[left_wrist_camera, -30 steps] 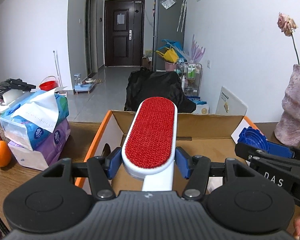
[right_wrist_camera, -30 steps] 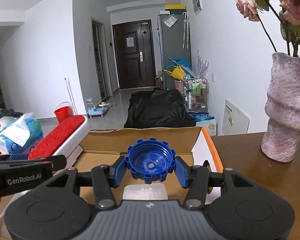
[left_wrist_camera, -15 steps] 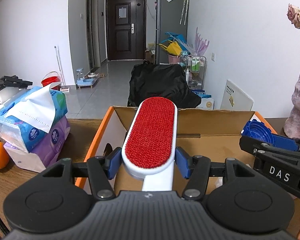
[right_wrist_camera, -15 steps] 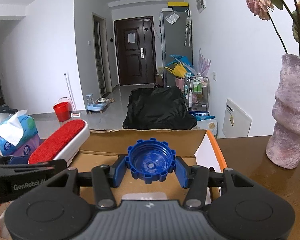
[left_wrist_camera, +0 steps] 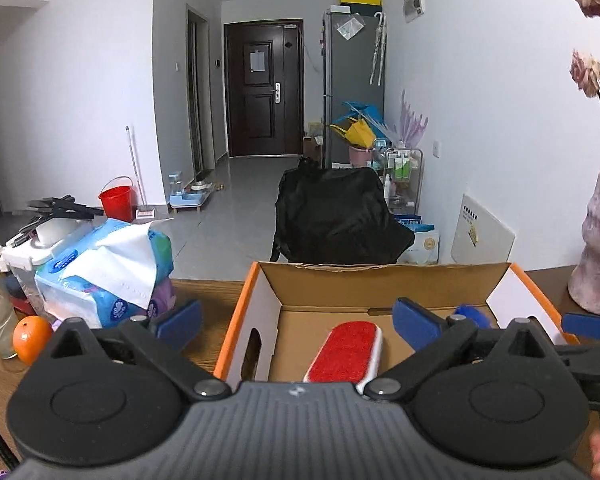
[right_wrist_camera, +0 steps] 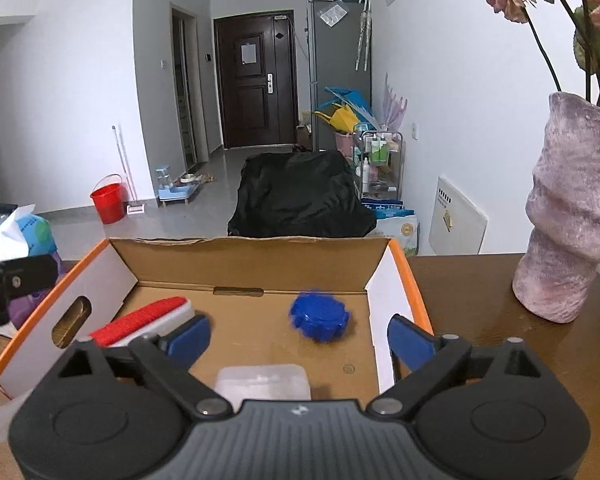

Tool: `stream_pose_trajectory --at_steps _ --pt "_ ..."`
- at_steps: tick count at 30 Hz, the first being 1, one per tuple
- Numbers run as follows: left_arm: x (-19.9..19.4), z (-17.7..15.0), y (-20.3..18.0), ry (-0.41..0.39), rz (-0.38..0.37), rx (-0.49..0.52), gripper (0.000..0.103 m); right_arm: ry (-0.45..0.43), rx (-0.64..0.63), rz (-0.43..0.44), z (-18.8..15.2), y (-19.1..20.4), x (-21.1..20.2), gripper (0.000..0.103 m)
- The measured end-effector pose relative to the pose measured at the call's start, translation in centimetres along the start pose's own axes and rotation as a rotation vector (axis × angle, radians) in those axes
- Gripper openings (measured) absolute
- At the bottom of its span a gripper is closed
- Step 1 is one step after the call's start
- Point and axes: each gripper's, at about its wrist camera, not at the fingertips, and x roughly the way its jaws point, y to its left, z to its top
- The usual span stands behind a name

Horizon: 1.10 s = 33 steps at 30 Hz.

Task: Organize rigid objects
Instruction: 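Withdraw both open tools up out of the cardboard box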

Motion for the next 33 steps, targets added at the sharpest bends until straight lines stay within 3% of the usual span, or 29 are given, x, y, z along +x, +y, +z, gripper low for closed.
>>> stream_pose_trajectory --at_steps 11,33 --pt "0.4 -0.4 -0.5 0.029 -0.009 0.004 0.103 -0.005 -0.01 0.011 -0.2 0.2 -0.8 0.098" --pt "-4.3 -2.1 -0.2 0.007 -0.036 0.017 0.103 -0.068 -0.044 0.006 -2.4 -1.1 -6.3 0.103"
